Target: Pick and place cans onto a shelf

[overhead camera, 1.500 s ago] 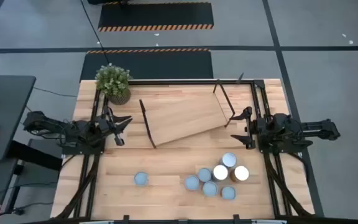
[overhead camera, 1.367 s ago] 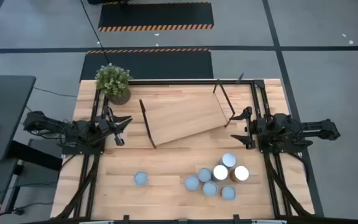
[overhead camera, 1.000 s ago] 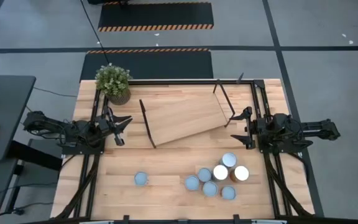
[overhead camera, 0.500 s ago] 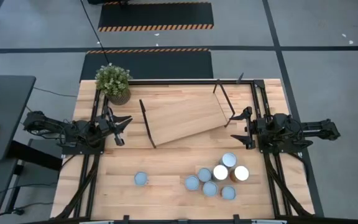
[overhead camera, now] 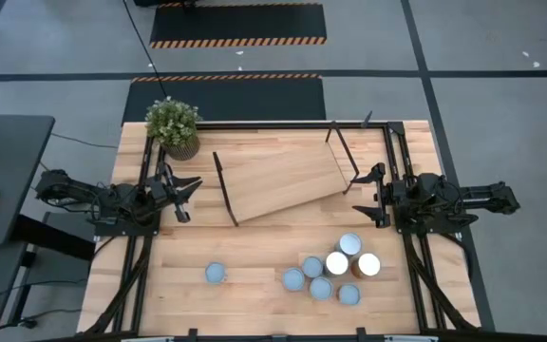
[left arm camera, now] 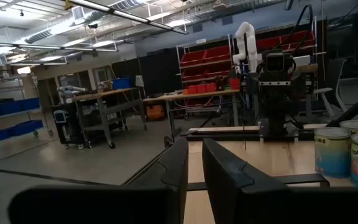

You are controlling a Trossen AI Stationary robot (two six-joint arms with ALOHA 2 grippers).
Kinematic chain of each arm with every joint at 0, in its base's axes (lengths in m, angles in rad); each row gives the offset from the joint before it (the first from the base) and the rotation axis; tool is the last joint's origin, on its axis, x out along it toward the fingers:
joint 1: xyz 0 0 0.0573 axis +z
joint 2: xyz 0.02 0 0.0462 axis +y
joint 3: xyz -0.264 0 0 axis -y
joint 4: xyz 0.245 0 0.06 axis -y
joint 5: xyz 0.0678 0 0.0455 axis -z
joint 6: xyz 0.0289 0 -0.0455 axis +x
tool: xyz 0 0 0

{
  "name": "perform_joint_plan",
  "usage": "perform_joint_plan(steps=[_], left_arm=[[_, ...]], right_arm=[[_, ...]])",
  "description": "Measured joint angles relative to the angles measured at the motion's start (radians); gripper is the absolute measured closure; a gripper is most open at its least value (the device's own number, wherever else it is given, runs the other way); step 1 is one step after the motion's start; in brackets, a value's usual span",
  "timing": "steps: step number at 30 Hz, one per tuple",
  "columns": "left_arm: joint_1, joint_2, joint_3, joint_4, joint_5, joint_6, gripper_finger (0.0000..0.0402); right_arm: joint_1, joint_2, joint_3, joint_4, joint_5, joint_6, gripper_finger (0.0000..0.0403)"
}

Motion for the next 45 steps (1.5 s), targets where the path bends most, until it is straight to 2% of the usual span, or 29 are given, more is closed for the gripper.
perform_joint_plan(steps=[3, 6, 8, 11, 18, 21, 24, 27, 31, 35, 40, 45], left_arm=[[-0.001, 0.0, 0.0, 0.001, 0.008, -0.058, 0.0347], [-0.015, 0.0, 0.0, -0.004, 0.078, -0.39, 0.0347], [-0.021, 0.001, 0.0, -0.006, 0.14, -0.518, 0.0347], [-0.019, 0.001, 0.0, -0.019, 0.256, -0.532, 0.0347], [-0.019, 0.013, 0.002, -0.004, 0.637, -0.551, 0.0347], [-0.024, 0.038, 0.038, -0.056, 0.81, -0.556, 0.0347], [-0.056, 0.089, 0.072, -0.091, 0.817, -0.526, 0.0344], [-0.104, 0.165, 0.099, -0.117, 0.749, -0.466, 0.0323], [-0.144, 0.276, 0.158, -0.19, 0.665, -0.415, 0.026], [-0.16, 0.365, 0.264, -0.401, 0.658, -0.42, 0.0195], [-0.169, 0.476, 0.414, -0.745, 0.632, -0.565, 0.0161], [-0.258, 0.591, 0.46, -0.8, 0.635, -0.723, 0.0164]], right_arm=[[0.0, 0.0, 0.0, 0.0, 0.0, 0.0, 0.0041], [0.0, 0.0, 0.0, 0.0, 0.0, 0.0, 0.0041], [0.0, 0.0, 0.0, 0.0, 0.0, 0.0, 0.0041], [0.0, 0.0, 0.0, 0.0, 0.0, 0.0, 0.0041], [0.0, 0.0, 0.0, -0.001, 0.0, 0.0, 0.0041], [0.0, 0.0, 0.0, 0.0, 0.0, 0.0, 0.0041], [0.0, 0.0, 0.0, 0.0, 0.0, 0.0, 0.0041], [0.0, 0.0, 0.0, 0.0, 0.0, 0.0, 0.0041], [0.0, 0.0, 0.0, 0.0, 0.0, 0.0, 0.0041], [0.0, 0.0, 0.0, 0.0, 0.0, 0.0, 0.0041], [0.0, 0.0, 0.0, 0.037, 0.0, 0.0, 0.0041], [0.0, 0.0, 0.0, 0.151, 0.0, 0.042, 0.0041]])
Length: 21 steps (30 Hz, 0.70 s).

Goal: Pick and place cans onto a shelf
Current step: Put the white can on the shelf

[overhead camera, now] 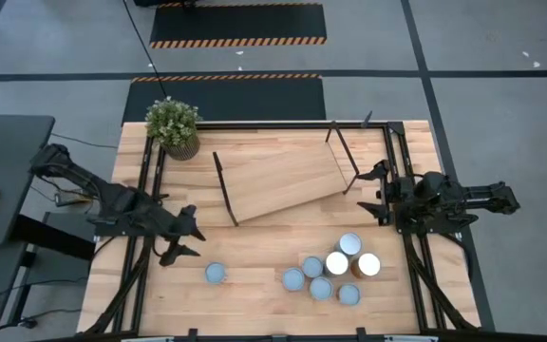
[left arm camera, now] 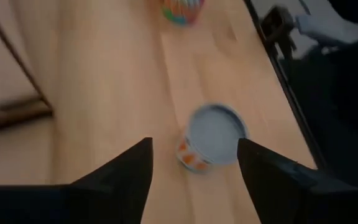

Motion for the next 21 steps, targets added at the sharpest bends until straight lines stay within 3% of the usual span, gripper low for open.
perform_joint_plan(steps=[13, 21], left_arm=[[-0.263, 0.343, 0.077, -0.001, -0.07, -0.478, 0.0137], [-0.323, 0.548, 0.119, 0.072, -0.203, -0.535, 0.0125]], right_arm=[[0.0, 0.003, 0.0, 0.102, 0.003, 0.096, 0.0041], [0.0, 0.025, 0.0, 0.114, 0.038, 0.085, 0.0041]])
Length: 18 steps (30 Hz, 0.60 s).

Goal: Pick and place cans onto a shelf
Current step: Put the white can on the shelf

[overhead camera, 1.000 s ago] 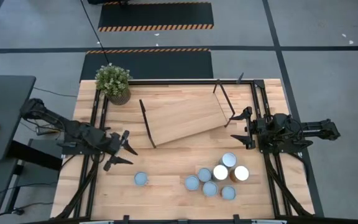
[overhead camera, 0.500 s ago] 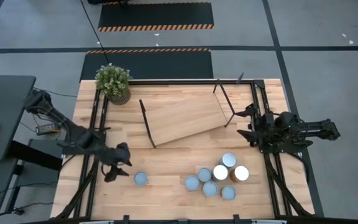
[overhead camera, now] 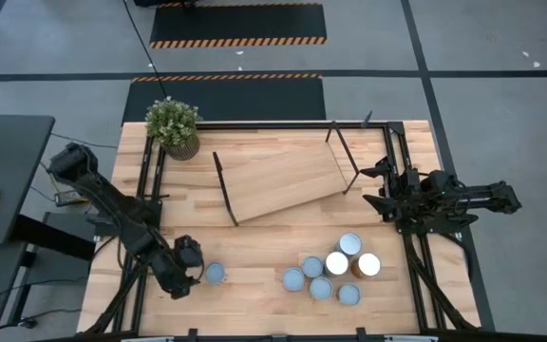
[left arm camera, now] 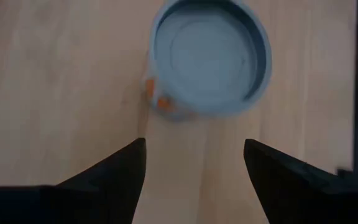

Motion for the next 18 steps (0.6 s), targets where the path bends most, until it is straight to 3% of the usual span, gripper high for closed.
perform_joint_plan(steps=[7, 13, 18], left_arm=[[0.007, 0.177, 0.07, 0.04, -0.106, 0.007, 0.0124], [0.02, 0.26, 0.16, 0.084, -0.203, 0.176, 0.0116], [0.048, 0.315, 0.167, 0.14, -0.235, 0.217, 0.0102]], right_arm=[[0.0, 0.036, 0.0, 0.002, 0.036, -0.003, 0.0041], [0.0, 0.07, 0.0, 0.027, 0.038, 0.013, 0.0041], [0.0, 0.091, 0.0, 0.059, 0.04, 0.023, 0.0041]])
